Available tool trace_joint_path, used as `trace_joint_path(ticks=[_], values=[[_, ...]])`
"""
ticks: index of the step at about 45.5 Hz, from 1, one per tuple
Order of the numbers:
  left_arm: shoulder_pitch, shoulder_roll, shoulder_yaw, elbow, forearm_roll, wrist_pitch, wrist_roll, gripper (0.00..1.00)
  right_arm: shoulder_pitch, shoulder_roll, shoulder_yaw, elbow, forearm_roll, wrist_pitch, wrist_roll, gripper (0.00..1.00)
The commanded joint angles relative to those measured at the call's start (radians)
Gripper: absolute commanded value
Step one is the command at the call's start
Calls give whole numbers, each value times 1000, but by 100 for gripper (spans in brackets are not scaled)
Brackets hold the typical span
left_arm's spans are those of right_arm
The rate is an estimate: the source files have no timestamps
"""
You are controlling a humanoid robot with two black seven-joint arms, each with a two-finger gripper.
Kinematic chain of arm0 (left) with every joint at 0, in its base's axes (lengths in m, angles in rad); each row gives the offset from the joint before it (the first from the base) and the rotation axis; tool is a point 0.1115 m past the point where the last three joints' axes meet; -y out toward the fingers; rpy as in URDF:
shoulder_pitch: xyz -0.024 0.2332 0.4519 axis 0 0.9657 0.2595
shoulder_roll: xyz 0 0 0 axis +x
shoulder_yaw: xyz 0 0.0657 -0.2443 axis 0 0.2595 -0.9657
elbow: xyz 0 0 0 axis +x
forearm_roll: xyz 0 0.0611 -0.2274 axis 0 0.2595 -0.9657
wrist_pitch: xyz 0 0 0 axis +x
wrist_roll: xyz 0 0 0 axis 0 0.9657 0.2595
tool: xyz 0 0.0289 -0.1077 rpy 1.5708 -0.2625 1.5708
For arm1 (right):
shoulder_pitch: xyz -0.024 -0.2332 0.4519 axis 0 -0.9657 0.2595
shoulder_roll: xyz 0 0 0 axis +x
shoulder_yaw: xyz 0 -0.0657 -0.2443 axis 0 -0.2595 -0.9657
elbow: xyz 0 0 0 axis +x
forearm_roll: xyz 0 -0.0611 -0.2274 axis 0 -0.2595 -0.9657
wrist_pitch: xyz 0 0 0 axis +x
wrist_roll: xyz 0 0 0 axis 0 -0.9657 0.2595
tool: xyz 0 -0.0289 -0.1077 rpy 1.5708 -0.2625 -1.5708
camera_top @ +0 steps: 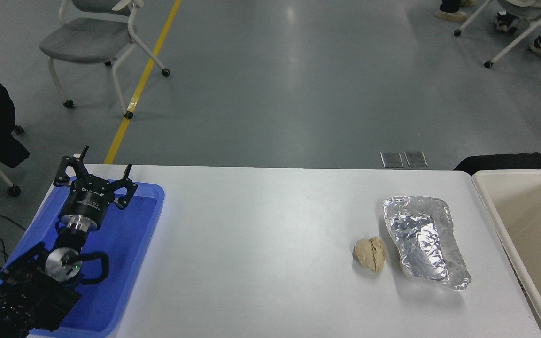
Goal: Pick up paper cup place in dustbin
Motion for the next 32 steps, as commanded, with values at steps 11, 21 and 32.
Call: trace_joint_path(ticks=[11, 21, 32], values=[[-1, 0, 0, -3, 0, 0, 0, 100, -779, 322, 583, -492, 19, -255, 27, 0], [-1, 0, 0, 0, 0, 0, 0, 100, -856, 405, 604, -504, 38, -333, 25, 0], [-1, 0, 0, 0, 0, 0, 0, 100, -870, 433, 609, -536, 65, -362, 25, 0]])
